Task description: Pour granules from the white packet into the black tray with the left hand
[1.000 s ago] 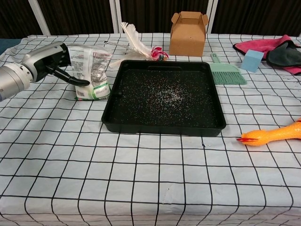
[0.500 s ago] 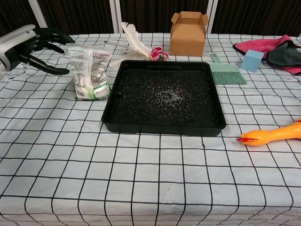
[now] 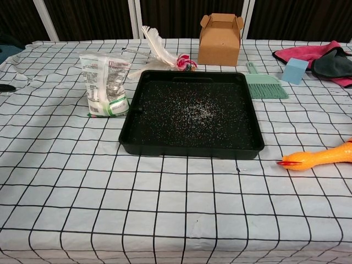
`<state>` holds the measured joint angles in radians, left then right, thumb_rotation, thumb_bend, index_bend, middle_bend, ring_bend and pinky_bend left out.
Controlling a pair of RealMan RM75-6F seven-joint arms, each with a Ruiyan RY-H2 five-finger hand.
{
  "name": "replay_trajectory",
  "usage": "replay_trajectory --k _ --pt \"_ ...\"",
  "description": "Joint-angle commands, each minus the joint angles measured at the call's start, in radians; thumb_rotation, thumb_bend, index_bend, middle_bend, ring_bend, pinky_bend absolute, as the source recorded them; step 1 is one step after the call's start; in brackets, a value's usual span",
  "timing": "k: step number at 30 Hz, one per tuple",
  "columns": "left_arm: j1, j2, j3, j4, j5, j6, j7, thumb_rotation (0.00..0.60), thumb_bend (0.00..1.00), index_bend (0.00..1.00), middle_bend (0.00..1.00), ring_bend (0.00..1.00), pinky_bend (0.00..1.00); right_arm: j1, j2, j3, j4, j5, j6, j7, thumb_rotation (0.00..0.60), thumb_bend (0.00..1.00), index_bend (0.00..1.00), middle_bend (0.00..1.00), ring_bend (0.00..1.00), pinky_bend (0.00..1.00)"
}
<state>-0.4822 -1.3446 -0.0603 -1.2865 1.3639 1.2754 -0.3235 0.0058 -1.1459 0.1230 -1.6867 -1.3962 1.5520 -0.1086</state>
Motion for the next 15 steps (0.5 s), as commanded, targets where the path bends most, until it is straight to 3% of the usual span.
replay_trajectory --k 1,7,15 --pt "0.126 0.279 0.062 -0.316 -0.066 0.025 0.203 0.600 0.13 0.20 0.14 0.04 0.14 0.000 -0.001 -0.002 -0.001 -0.004 0.001 -0.005 0.600 0.24 0.17 0.08 0.17 0.17" --pt "0.156 0.396 0.103 -0.439 -0.064 -0.001 0.233 0.600 0.13 0.20 0.15 0.04 0.13 -0.002 0.000 -0.002 -0.002 -0.009 0.008 -0.009 0.600 0.24 0.17 0.08 0.17 0.17" --pt "0.204 0.389 0.099 -0.446 0.005 0.075 0.215 0.600 0.13 0.23 0.15 0.04 0.13 -0.003 0.000 -0.003 -0.003 -0.012 0.011 -0.007 0.600 0.24 0.17 0.08 0.17 0.17"
